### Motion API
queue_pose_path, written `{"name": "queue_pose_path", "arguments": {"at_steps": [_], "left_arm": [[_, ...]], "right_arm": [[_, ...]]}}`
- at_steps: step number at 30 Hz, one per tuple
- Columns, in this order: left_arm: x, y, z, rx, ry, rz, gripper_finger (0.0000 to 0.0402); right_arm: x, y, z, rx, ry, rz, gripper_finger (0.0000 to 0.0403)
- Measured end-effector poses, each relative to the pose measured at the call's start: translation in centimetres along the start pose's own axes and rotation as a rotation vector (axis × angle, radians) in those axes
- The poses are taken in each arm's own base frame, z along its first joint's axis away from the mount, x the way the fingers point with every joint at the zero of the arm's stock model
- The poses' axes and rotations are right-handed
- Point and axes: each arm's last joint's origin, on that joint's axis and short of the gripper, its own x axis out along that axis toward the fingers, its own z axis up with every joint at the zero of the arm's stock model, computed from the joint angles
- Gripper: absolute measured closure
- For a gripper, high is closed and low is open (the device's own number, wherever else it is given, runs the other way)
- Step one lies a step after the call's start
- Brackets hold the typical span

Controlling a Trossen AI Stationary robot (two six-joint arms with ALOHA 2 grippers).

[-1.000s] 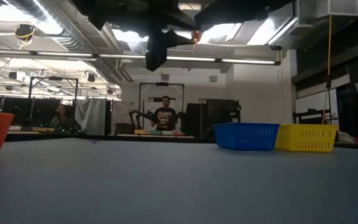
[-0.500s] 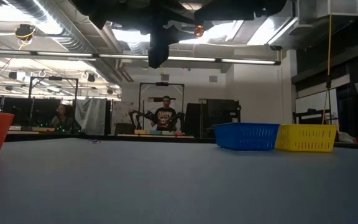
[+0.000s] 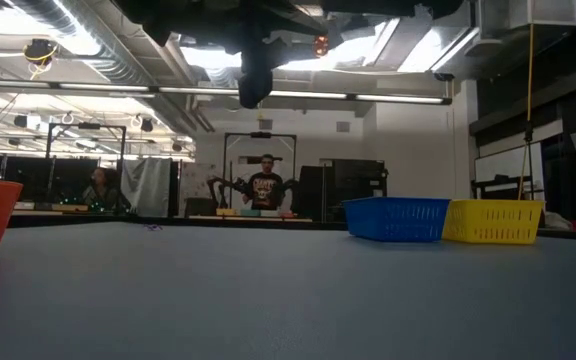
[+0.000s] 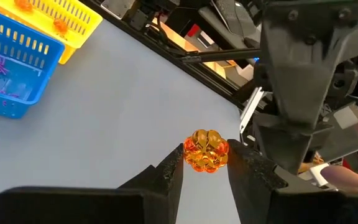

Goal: Sort Halloween decoration
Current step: Put the orange pumpkin toy into the yellow box

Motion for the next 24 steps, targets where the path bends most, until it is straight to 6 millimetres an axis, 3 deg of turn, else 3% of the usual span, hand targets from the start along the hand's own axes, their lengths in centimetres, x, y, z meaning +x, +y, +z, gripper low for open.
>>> {"name": "queue_pose_path", "arguments": {"at_steps": [24], "left_arm": [[0.3,-1.9,0.0,-0.008,-0.067,-0.097,0.0301]], "right_arm": [[0.0,-0.2,-0.1,-0.04,0.036,-0.054,0.0169]]}}
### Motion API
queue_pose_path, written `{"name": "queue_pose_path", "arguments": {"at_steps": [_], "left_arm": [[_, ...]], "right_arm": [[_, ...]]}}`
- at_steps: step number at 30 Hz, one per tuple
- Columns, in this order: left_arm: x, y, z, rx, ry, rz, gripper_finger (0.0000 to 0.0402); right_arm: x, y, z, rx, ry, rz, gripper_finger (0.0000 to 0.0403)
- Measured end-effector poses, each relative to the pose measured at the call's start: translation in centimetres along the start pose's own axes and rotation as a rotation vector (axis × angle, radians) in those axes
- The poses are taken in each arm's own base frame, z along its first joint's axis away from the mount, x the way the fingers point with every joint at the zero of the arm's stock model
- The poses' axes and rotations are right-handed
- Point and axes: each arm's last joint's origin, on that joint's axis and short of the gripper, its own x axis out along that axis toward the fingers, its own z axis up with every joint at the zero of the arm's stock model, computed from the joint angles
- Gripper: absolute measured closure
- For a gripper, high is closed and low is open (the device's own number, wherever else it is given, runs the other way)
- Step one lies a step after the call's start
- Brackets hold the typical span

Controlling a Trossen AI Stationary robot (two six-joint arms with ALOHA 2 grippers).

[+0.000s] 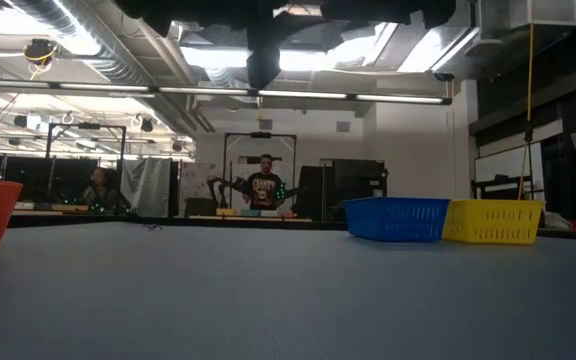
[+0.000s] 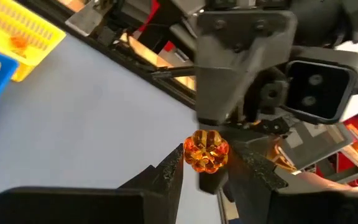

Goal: Sort Halloween decoration
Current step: Put the orange pumpkin toy into the yellow box

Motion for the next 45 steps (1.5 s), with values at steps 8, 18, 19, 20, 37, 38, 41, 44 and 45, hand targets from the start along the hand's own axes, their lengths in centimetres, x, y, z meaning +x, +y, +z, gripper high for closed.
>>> {"name": "queue_pose_path", "arguments": {"at_steps": [8,18,19,20,37,38,41,44,45], "left_arm": [[0.11,-0.48,-0.15,0.008,-0.007,-0.02,0.0301],[0.1,-0.46,-0.13,0.008,-0.009,-0.018,0.0301],[0.1,-0.46,-0.13,0.008,-0.009,-0.018,0.0301],[0.1,-0.46,-0.13,0.008,-0.009,-0.018,0.0301],[0.1,-0.46,-0.14,0.008,-0.008,-0.019,0.0301],[0.1,-0.46,-0.14,0.008,-0.008,-0.018,0.0301],[0.1,-0.46,-0.14,0.008,-0.008,-0.018,0.0301],[0.1,-0.46,-0.14,0.008,-0.008,-0.018,0.0301],[0.1,-0.46,-0.14,0.009,-0.008,-0.018,0.0301]], "right_arm": [[-0.03,-0.03,0.2,0.014,-0.026,0.014,0.0169],[-0.03,0.04,0.24,0.013,-0.042,0.038,0.0178],[-0.03,0.04,0.24,0.013,-0.041,0.038,0.0184],[-0.03,0.04,0.24,0.013,-0.042,0.039,0.0192],[-0.03,0.04,0.24,0.014,-0.042,0.039,0.0304],[-0.03,0.04,0.24,0.014,-0.042,0.039,0.0303],[-0.03,0.05,0.24,0.014,-0.042,0.04,0.0298],[-0.03,0.07,0.21,0.01,-0.039,0.041,0.0296],[-0.03,0.07,0.2,0.01,-0.039,0.041,0.0296]]}}
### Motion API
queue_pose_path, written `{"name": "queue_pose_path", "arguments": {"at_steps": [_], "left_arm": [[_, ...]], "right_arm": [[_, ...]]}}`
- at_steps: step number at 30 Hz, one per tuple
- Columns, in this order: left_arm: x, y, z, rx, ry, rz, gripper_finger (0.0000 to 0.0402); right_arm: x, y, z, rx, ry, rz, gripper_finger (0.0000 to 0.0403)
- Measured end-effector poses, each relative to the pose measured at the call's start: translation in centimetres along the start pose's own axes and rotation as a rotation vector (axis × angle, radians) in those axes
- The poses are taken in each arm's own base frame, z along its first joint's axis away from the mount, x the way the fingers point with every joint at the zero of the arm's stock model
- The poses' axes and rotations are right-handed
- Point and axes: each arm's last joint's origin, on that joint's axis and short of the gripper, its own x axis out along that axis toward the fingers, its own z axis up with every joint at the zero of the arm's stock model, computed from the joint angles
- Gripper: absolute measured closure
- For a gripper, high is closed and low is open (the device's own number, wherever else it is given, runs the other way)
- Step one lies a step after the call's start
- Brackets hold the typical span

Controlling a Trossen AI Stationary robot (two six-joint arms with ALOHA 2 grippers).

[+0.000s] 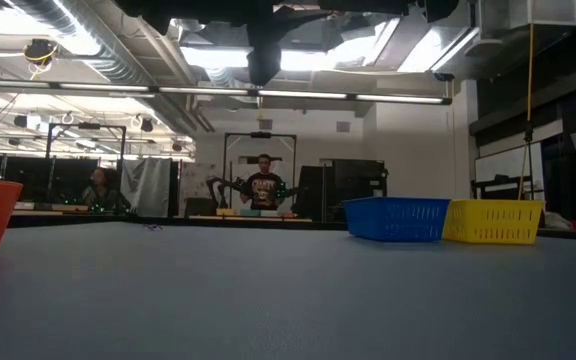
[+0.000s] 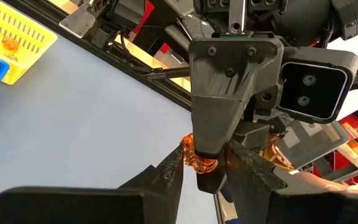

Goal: Sort Halloween decoration
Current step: Put the orange pumpkin toy into the yellow box

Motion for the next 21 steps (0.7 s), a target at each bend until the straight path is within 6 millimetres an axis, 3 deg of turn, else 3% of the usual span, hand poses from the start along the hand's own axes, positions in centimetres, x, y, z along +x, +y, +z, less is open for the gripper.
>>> {"name": "queue_pose_path", "arguments": {"at_steps": [15,21], "left_arm": [[0.0,0.5,-0.6,0.022,0.062,0.052,0.03],[-0.2,1.3,-1.5,0.013,0.148,0.13,0.0274]], "right_arm": [[0.0,0.1,-0.3,-0.027,0.047,-0.027,0.0295],[0.0,0.3,-0.9,-0.059,0.099,-0.017,0.0295]]}}
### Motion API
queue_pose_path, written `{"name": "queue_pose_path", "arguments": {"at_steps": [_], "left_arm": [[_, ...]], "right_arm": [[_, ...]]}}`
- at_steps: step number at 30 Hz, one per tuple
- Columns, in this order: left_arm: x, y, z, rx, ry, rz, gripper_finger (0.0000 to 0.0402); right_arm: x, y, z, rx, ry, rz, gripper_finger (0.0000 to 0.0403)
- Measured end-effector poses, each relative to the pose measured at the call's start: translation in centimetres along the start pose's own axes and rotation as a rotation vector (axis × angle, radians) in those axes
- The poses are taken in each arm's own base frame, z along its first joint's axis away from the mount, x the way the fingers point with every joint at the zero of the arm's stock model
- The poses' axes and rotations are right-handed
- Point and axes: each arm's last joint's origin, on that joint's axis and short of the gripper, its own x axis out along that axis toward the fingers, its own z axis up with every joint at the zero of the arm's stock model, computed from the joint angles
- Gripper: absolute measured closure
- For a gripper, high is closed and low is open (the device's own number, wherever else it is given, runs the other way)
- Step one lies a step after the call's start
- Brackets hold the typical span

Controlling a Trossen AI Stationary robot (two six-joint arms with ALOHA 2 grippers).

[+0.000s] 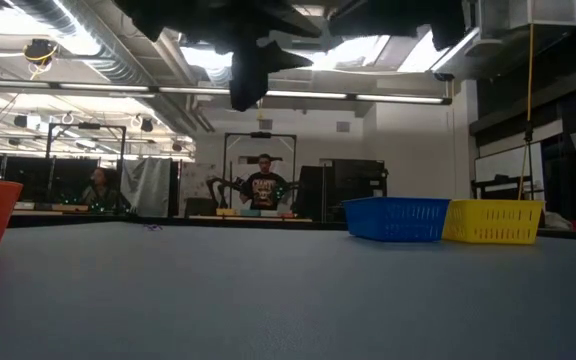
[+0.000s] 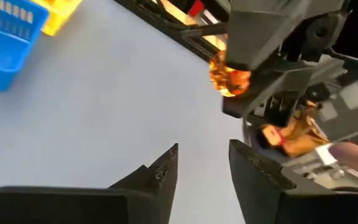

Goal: Sort Halloween decoration
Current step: Put the orange pumpkin toy into the yellow box

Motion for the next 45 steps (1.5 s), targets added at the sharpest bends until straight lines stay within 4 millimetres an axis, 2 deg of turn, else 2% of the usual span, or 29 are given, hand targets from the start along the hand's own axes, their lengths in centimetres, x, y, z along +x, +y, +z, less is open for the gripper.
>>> {"name": "queue_pose_path", "arguments": {"at_steps": [12,18,25,30,35,45], "left_arm": [[-0.1,0.3,0.1,0.054,-0.046,0.09,0.026],[-0.1,0.4,0.0,0.07,-0.037,0.097,0.026],[-0.1,0.4,0.0,0.069,-0.031,0.102,0.026],[-0.1,0.4,0.0,0.07,-0.031,0.102,0.026],[-0.1,0.4,0.0,0.07,-0.031,0.102,0.026],[-0.1,0.4,0.0,0.07,-0.03,0.101,0.026]], "right_arm": [[0.0,0.5,-2.5,-0.102,0.22,-0.042,0.0294],[0.8,-0.4,-5.7,-0.124,0.438,-0.072,0.0294],[1.4,-3.0,-10.5,-0.111,0.763,-0.112,0.0294],[1.7,-4.6,-12.8,-0.044,0.932,-0.075,0.0294],[2.3,-5.4,-14.1,0.071,1.024,0.06,0.0294],[2.7,-6.1,-14.8,0.105,1.063,0.059,0.0294]]}}
